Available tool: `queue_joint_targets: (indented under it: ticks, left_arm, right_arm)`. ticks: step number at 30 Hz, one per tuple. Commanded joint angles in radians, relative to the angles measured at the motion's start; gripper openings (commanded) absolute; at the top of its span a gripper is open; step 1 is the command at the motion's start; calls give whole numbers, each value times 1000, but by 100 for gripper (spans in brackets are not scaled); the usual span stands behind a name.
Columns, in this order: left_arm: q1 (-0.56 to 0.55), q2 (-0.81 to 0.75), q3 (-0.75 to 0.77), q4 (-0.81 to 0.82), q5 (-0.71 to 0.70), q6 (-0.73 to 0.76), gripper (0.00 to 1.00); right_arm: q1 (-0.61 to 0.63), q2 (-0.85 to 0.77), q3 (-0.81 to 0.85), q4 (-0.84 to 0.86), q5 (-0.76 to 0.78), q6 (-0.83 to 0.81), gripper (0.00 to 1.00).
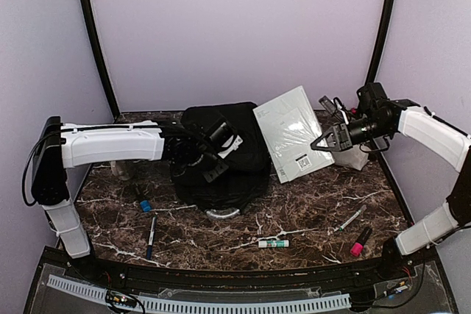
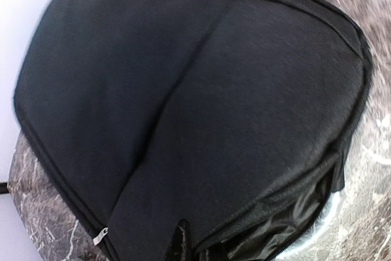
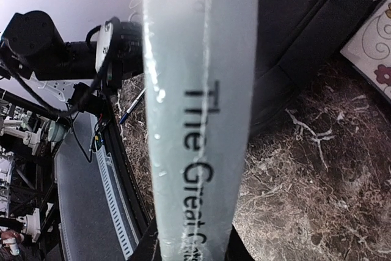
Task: Pack the student bag
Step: Pick up the largest pocket of the bag from the student bag, then place the book in the largest pocket of the bag.
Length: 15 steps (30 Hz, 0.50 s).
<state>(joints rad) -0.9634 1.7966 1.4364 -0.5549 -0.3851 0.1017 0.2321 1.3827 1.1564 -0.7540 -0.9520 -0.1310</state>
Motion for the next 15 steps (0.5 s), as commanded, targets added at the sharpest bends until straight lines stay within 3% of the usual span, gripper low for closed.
queue_joint_targets:
  ticks: [1,5,15]
  left_arm:
    - [36,-108,4,44,-88,-100,0]
    - [54,-154,-17,32,-87,-220,0]
    - [97,-205,-115,180,85,-373,0]
  right_arm:
    - [54,-5,62,-12,-76,-67,0]
    - [154,15,62,-20,-86,-90,0]
    - [303,108,61,-170,-219,-213,0]
